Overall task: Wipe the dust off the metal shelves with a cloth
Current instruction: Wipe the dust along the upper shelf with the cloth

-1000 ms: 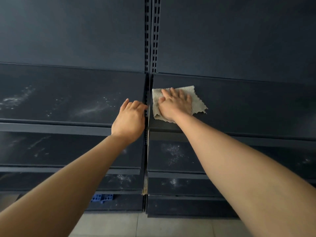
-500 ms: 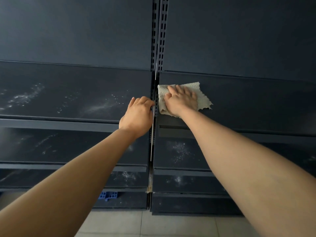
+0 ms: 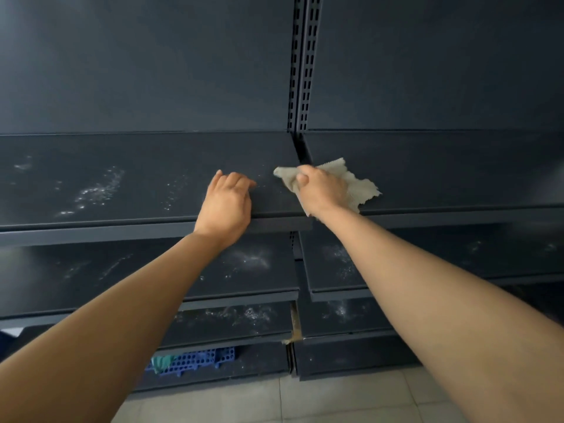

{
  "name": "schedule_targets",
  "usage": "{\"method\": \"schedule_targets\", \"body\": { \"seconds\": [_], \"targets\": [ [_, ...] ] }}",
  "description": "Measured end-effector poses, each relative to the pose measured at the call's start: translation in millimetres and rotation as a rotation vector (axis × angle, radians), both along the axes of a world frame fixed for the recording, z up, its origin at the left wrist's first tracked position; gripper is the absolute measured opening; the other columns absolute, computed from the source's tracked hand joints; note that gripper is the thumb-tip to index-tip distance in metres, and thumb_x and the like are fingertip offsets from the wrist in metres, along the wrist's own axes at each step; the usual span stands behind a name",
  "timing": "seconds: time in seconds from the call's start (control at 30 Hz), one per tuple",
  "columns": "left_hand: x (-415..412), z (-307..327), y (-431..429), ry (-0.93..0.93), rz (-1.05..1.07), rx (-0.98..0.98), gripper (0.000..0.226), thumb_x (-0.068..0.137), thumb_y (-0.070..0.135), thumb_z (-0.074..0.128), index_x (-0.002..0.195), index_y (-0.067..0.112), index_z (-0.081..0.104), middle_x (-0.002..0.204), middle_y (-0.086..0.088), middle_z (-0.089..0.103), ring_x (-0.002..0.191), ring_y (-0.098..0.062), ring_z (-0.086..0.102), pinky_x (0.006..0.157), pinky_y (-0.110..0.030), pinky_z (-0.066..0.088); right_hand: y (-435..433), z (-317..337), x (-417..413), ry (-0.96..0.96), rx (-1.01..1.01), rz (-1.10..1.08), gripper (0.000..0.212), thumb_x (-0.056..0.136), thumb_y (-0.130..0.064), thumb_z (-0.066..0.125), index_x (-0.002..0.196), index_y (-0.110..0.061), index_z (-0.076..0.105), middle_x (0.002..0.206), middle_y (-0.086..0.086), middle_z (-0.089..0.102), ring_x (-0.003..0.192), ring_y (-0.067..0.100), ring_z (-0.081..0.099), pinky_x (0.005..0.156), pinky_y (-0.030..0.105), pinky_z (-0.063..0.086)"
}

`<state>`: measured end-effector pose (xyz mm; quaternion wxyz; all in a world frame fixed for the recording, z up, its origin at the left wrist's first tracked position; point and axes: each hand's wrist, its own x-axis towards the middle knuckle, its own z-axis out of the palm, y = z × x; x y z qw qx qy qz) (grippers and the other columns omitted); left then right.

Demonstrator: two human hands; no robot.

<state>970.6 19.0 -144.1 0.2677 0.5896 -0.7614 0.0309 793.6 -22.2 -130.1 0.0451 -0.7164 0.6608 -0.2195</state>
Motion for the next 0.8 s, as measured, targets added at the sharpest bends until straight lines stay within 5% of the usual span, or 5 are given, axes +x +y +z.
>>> {"method": "schedule_targets", "body": {
  "seconds": [0.07,0.13,0.4,0.8],
  "targets": [
    [19,1,0,-0.028,0.006,-0.004,0.031,0.088,-0.002,0.04,0.114,0.0,0.058,0.109,-0.017,0.059,0.103,-0.036,0.051,0.115,-0.041,0.015,4,-1,27,0.057,0.073,0.109,0.041,0.104,-0.026,0.024,0.138,-0.02,0.047,0.142,0.002,0.049,0.129,0.024,0.042,0.098,0.038,0.032],
    [35,0,-2,-0.05,0.002,-0.008,0.03,0.088,-0.003,0.041,0.113,-0.001,0.058,0.107,-0.018,0.06,0.102,-0.037,0.052,0.114,-0.043,0.017,4,-1,51,0.117,0.142,0.164,0.045,0.104,-0.028,0.022,0.147,-0.021,0.033,0.156,-0.002,0.029,0.144,0.022,0.021,0.113,0.041,0.019],
    [59,-6,-14,-0.033,-0.032,-0.018,0.03,0.091,0.003,0.04,0.115,0.002,0.057,0.113,-0.015,0.058,0.107,-0.034,0.051,0.115,-0.04,0.012,-12,-5,80,0.137,0.258,0.108,0.048,0.103,-0.039,0.016,0.151,-0.035,0.021,0.161,-0.009,0.011,0.148,0.017,0.002,0.118,0.044,0.0],
    [52,-5,-35,-0.012,-0.025,0.028,0.033,0.095,0.013,0.035,0.121,0.006,0.052,0.121,-0.01,0.054,0.116,-0.026,0.046,0.116,-0.036,0.002,-66,-6,83,0.244,0.303,0.075,0.05,0.102,-0.037,0.011,0.152,-0.034,0.011,0.162,-0.006,0.002,0.148,0.021,-0.002,0.118,0.047,0.0]
  ]
}}
